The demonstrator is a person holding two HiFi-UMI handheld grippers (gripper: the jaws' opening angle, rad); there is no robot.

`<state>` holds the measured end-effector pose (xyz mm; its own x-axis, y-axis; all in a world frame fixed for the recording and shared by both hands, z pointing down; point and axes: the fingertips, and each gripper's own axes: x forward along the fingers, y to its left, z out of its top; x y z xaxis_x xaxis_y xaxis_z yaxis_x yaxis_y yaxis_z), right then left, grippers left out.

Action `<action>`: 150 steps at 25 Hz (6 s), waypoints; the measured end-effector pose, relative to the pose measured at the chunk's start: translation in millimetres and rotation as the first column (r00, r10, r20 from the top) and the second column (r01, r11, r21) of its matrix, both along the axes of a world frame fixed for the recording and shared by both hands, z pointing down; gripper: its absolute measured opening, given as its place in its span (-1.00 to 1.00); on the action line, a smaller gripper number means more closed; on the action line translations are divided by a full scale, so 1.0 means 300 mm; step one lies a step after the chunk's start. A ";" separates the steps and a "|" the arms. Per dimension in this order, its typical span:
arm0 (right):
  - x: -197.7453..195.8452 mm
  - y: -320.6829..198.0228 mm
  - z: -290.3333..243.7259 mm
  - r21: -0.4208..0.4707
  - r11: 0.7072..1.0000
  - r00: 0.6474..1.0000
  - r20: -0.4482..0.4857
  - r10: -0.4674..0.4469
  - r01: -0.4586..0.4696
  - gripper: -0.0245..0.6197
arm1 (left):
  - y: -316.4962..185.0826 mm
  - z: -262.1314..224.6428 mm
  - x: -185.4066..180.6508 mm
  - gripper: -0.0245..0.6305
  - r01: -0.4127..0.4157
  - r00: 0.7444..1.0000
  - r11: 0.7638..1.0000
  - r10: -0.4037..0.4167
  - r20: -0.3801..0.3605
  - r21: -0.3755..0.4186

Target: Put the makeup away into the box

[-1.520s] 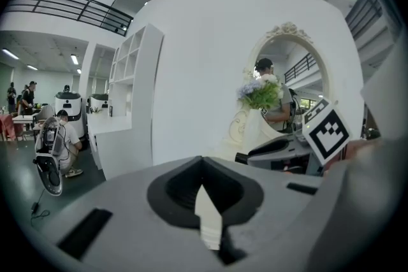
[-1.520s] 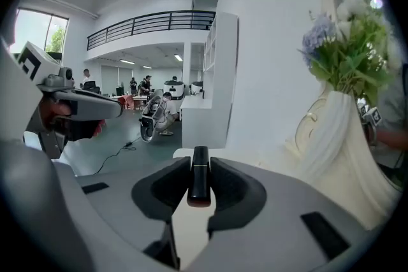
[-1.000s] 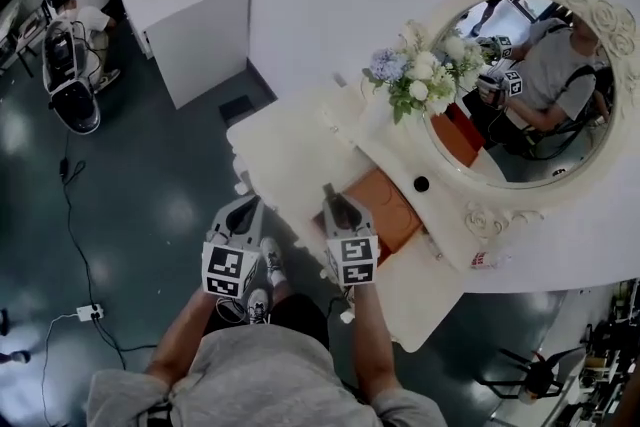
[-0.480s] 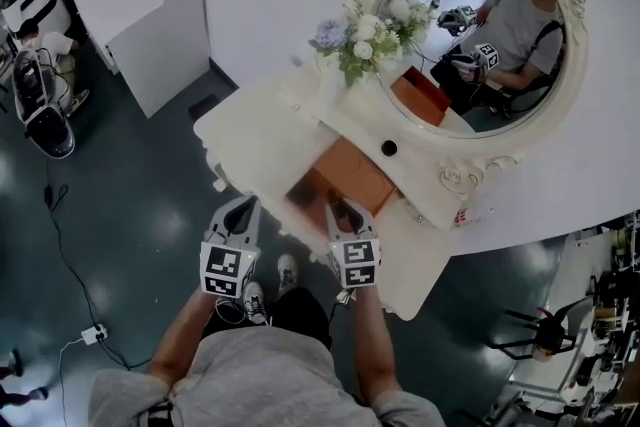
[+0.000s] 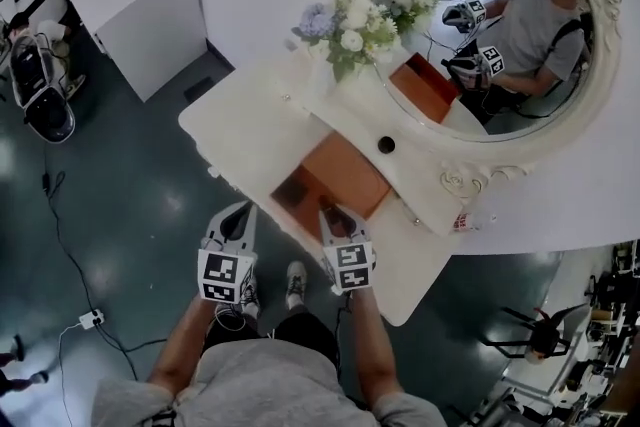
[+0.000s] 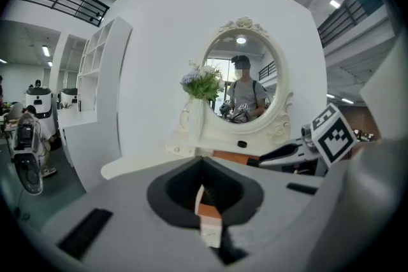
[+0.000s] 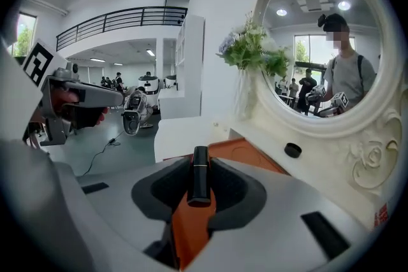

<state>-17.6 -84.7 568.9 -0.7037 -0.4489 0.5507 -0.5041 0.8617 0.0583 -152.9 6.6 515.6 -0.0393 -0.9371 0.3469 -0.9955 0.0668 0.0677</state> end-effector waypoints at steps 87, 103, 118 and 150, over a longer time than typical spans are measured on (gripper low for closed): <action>0.469 -0.040 -0.419 0.182 0.910 0.905 0.288 0.314 -0.373 -0.87 | -0.267 -0.301 0.503 -0.93 -0.397 0.916 0.907 0.381 0.127 0.142; 0.470 -0.372 -0.300 0.162 0.922 0.919 0.251 0.305 -0.350 -0.87 | -0.539 -0.198 0.520 -0.93 -0.353 0.931 0.932 0.341 0.129 0.087; 0.391 -0.649 -0.059 0.080 0.970 0.965 0.145 0.217 -0.230 -0.87 | -0.752 -0.016 0.471 -0.93 -0.254 0.963 0.967 0.252 0.092 0.006; 0.212 -0.875 0.218 -0.070 0.985 0.985 -0.086 0.152 -0.158 -0.24 | -0.765 0.160 0.320 -0.93 -0.097 0.995 0.993 0.099 0.024 -0.073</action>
